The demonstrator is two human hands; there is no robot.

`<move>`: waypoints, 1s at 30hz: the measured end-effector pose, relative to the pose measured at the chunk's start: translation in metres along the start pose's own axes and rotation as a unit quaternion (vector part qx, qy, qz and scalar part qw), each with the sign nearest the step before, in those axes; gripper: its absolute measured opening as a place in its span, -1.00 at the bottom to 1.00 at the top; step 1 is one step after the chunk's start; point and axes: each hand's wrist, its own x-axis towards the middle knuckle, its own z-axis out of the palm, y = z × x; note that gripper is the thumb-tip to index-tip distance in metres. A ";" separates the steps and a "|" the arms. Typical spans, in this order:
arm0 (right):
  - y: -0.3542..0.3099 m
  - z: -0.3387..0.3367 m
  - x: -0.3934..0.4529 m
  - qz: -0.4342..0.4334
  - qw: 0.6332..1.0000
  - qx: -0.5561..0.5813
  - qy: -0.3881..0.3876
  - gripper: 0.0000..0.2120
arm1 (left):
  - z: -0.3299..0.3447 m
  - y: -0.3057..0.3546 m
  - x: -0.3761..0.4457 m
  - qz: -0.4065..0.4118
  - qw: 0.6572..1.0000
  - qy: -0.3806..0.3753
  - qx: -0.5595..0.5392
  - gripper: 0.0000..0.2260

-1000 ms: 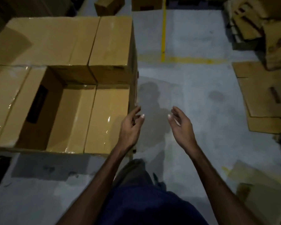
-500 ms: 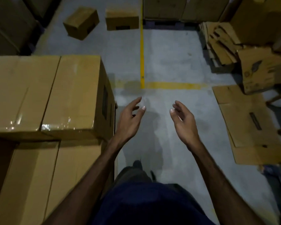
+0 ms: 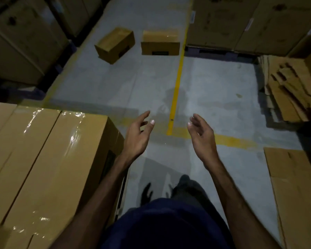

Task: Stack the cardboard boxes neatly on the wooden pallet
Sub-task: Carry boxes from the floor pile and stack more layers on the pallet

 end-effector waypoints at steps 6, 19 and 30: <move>-0.054 -0.008 0.188 -0.033 0.995 -0.038 -0.082 -0.53 | 0.018 0.055 0.150 -0.004 0.998 0.063 -0.021 -0.54; -0.115 0.075 0.540 -0.024 0.993 -0.068 -0.093 -0.50 | 0.023 0.041 0.519 -0.029 0.997 0.072 -0.008 -0.54; -0.169 0.092 0.825 0.020 0.999 -0.051 0.003 -0.53 | 0.054 0.066 0.848 -0.009 1.000 -0.012 0.005 -0.54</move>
